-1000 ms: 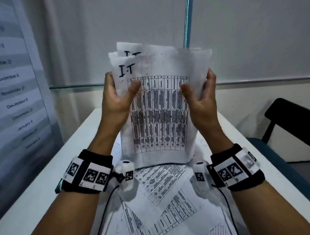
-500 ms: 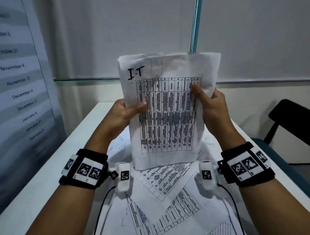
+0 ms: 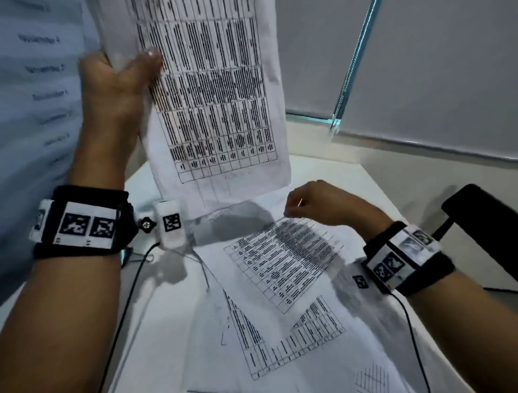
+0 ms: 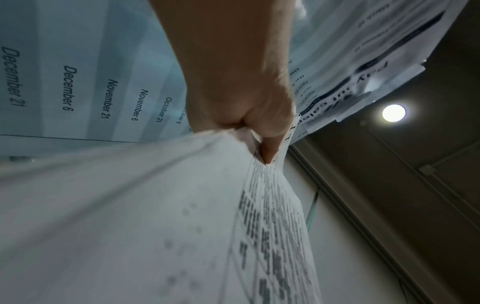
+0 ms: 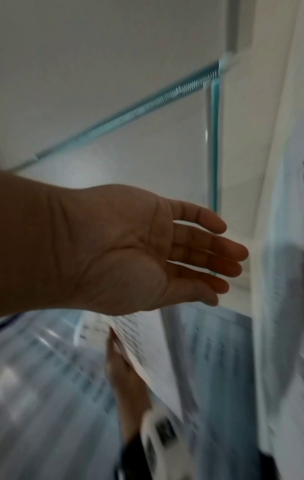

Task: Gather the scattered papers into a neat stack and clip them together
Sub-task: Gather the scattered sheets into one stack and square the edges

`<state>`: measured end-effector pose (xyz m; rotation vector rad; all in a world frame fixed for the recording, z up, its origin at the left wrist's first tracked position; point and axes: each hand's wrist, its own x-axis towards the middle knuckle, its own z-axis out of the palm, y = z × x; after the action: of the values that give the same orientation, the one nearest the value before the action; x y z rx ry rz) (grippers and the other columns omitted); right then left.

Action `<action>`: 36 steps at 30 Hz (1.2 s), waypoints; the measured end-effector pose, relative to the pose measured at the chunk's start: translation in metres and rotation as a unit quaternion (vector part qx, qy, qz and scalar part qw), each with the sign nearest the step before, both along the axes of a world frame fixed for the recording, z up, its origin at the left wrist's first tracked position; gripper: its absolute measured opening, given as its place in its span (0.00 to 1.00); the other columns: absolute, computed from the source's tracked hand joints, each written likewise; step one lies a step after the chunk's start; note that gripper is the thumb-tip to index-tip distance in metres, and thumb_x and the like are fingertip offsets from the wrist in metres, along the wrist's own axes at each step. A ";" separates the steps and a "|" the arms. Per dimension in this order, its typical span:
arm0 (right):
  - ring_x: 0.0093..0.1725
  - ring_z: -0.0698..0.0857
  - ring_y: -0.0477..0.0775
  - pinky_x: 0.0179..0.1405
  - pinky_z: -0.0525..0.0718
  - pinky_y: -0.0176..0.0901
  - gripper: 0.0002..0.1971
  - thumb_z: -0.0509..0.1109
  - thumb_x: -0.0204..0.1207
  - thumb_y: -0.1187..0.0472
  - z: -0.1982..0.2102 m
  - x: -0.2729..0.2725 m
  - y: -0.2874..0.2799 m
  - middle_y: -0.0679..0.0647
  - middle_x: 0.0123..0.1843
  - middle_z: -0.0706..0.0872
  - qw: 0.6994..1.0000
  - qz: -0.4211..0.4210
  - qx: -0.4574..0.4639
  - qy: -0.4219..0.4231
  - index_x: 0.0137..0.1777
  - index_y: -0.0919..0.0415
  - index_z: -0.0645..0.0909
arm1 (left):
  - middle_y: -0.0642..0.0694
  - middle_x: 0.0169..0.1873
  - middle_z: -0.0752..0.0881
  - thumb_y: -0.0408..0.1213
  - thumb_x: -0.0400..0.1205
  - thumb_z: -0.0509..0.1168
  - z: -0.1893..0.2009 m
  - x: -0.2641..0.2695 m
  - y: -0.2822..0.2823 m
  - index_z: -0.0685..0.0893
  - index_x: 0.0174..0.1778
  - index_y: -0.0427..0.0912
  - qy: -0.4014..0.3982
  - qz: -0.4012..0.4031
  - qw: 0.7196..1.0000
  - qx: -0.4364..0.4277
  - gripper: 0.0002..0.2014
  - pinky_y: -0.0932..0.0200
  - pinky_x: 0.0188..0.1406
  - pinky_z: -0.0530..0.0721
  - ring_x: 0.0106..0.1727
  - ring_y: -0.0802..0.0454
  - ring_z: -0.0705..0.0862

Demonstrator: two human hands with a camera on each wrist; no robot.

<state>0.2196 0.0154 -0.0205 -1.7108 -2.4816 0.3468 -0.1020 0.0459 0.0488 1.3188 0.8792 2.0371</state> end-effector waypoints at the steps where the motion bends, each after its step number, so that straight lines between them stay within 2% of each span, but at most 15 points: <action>1: 0.46 0.86 0.44 0.45 0.79 0.37 0.06 0.75 0.79 0.53 -0.007 -0.019 0.002 0.39 0.43 0.89 0.999 0.030 -0.009 -0.035 0.51 0.52 0.90 | 0.52 0.46 0.91 0.40 0.82 0.75 0.000 -0.003 0.001 0.83 0.58 0.34 -0.007 -0.003 1.000 -0.005 0.15 0.58 0.55 0.90 0.53 0.54 0.93; 3: 0.57 0.85 0.49 0.56 0.82 0.42 0.12 0.76 0.78 0.53 -0.023 -0.053 0.011 0.44 0.57 0.88 0.992 0.072 -0.030 -0.097 0.60 0.50 0.88 | 0.46 0.48 0.90 0.38 0.81 0.75 0.001 -0.007 0.002 0.82 0.62 0.27 -0.023 -0.003 1.000 -0.003 0.20 0.57 0.56 0.90 0.54 0.50 0.92; 5: 0.66 0.80 0.50 0.63 0.79 0.43 0.25 0.79 0.74 0.51 -0.036 -0.079 0.019 0.45 0.69 0.81 0.986 0.078 -0.081 -0.125 0.71 0.43 0.80 | 0.44 0.46 0.91 0.36 0.80 0.75 0.001 -0.009 0.002 0.84 0.60 0.26 -0.032 -0.018 0.999 0.009 0.19 0.52 0.55 0.91 0.52 0.46 0.93; 7: 0.71 0.75 0.49 0.66 0.74 0.43 0.40 0.84 0.69 0.51 -0.042 -0.093 0.026 0.45 0.76 0.76 0.982 0.057 -0.159 -0.088 0.80 0.39 0.70 | 0.52 0.37 0.91 0.34 0.81 0.74 -0.001 -0.011 0.004 0.85 0.55 0.31 -0.029 -0.021 0.999 0.007 0.12 0.54 0.51 0.91 0.46 0.51 0.92; 9: 0.74 0.74 0.50 0.70 0.72 0.45 0.48 0.86 0.67 0.52 -0.040 -0.101 0.032 0.44 0.77 0.75 0.979 0.041 -0.191 -0.063 0.84 0.41 0.64 | 0.57 0.32 0.89 0.33 0.81 0.74 -0.001 -0.015 0.002 0.84 0.50 0.34 -0.036 -0.030 0.999 0.008 0.08 0.57 0.49 0.89 0.42 0.56 0.90; 12: 0.60 0.76 0.46 0.63 0.75 0.38 0.41 0.85 0.69 0.56 -0.032 -0.105 0.030 0.44 0.64 0.81 0.978 0.068 -0.168 -0.102 0.80 0.51 0.69 | 0.51 0.36 0.87 0.32 0.81 0.73 0.003 -0.020 0.000 0.84 0.50 0.34 -0.057 -0.048 0.997 0.021 0.07 0.57 0.51 0.88 0.43 0.55 0.89; 15: 0.49 0.84 0.48 0.45 0.72 0.20 0.32 0.81 0.74 0.54 -0.027 -0.106 0.021 0.49 0.56 0.85 0.978 0.082 -0.079 -0.174 0.75 0.59 0.75 | 0.50 0.38 0.88 0.32 0.83 0.72 0.004 -0.023 -0.004 0.85 0.49 0.35 -0.061 -0.064 0.996 0.030 0.04 0.60 0.53 0.87 0.45 0.55 0.89; 18: 0.61 0.88 0.56 0.53 0.78 0.39 0.28 0.74 0.78 0.43 -0.033 -0.094 0.023 0.53 0.64 0.89 0.956 0.110 0.078 -0.259 0.73 0.56 0.78 | 0.54 0.37 0.89 0.33 0.83 0.72 0.004 -0.023 -0.009 0.85 0.48 0.38 -0.072 -0.068 0.995 0.024 0.03 0.60 0.56 0.88 0.46 0.56 0.90; 20: 0.64 0.86 0.54 0.57 0.76 0.42 0.21 0.71 0.80 0.43 -0.036 -0.084 0.026 0.49 0.63 0.89 0.953 0.095 0.109 -0.265 0.69 0.51 0.82 | 0.57 0.34 0.90 0.33 0.84 0.71 0.004 -0.022 -0.011 0.85 0.47 0.40 -0.075 -0.069 0.995 0.022 0.02 0.61 0.54 0.87 0.44 0.60 0.90; 23: 0.52 0.81 0.48 0.53 0.70 0.40 0.13 0.73 0.81 0.52 -0.041 -0.067 0.026 0.50 0.57 0.88 0.986 0.040 0.069 -0.148 0.63 0.53 0.84 | 0.59 0.31 0.90 0.33 0.84 0.71 0.006 -0.020 -0.014 0.84 0.48 0.38 -0.072 -0.066 0.995 0.027 0.03 0.62 0.53 0.87 0.43 0.62 0.89; 25: 0.47 0.81 0.49 0.51 0.77 0.44 0.09 0.74 0.80 0.57 -0.040 -0.053 0.025 0.53 0.53 0.89 0.991 0.031 0.090 -0.098 0.58 0.58 0.85 | 0.58 0.32 0.90 0.33 0.84 0.71 0.006 -0.019 -0.015 0.84 0.50 0.37 -0.069 -0.065 0.995 0.032 0.04 0.61 0.53 0.87 0.44 0.60 0.89; 29: 0.48 0.87 0.55 0.54 0.85 0.50 0.11 0.74 0.81 0.61 -0.016 -0.030 0.020 0.54 0.52 0.90 0.991 -0.016 0.109 -0.069 0.62 0.59 0.87 | 0.60 0.31 0.88 0.35 0.83 0.71 0.007 -0.021 -0.017 0.84 0.44 0.42 -0.051 -0.058 0.997 0.028 0.04 0.57 0.54 0.87 0.42 0.59 0.87; 31: 0.51 0.86 0.59 0.55 0.84 0.51 0.07 0.71 0.83 0.61 0.008 -0.008 0.016 0.56 0.53 0.89 0.990 -0.045 0.117 -0.058 0.57 0.60 0.87 | 0.59 0.32 0.88 0.35 0.83 0.72 0.007 -0.023 -0.017 0.84 0.43 0.43 -0.052 -0.056 0.997 0.032 0.04 0.53 0.56 0.88 0.43 0.56 0.87; 33: 0.45 0.84 0.58 0.48 0.81 0.48 0.05 0.70 0.84 0.61 0.037 0.021 0.006 0.52 0.44 0.86 0.990 -0.069 0.122 -0.022 0.46 0.52 0.82 | 0.53 0.35 0.89 0.33 0.82 0.72 0.007 -0.026 -0.016 0.85 0.43 0.41 -0.061 -0.064 0.995 0.043 0.03 0.47 0.58 0.88 0.47 0.49 0.89; 36: 0.32 0.77 0.48 0.31 0.77 0.39 0.10 0.66 0.86 0.65 0.076 0.052 -0.022 0.49 0.32 0.80 0.984 -0.106 0.089 0.110 0.42 0.56 0.77 | 0.44 0.39 0.89 0.34 0.80 0.74 0.004 -0.031 -0.016 0.85 0.40 0.43 -0.071 -0.040 0.995 0.052 0.05 0.42 0.57 0.88 0.48 0.45 0.87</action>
<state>0.2717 -0.0062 0.0554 -1.7384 -2.0861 0.2668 -0.1332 0.0304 0.0533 1.2254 0.6537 2.1089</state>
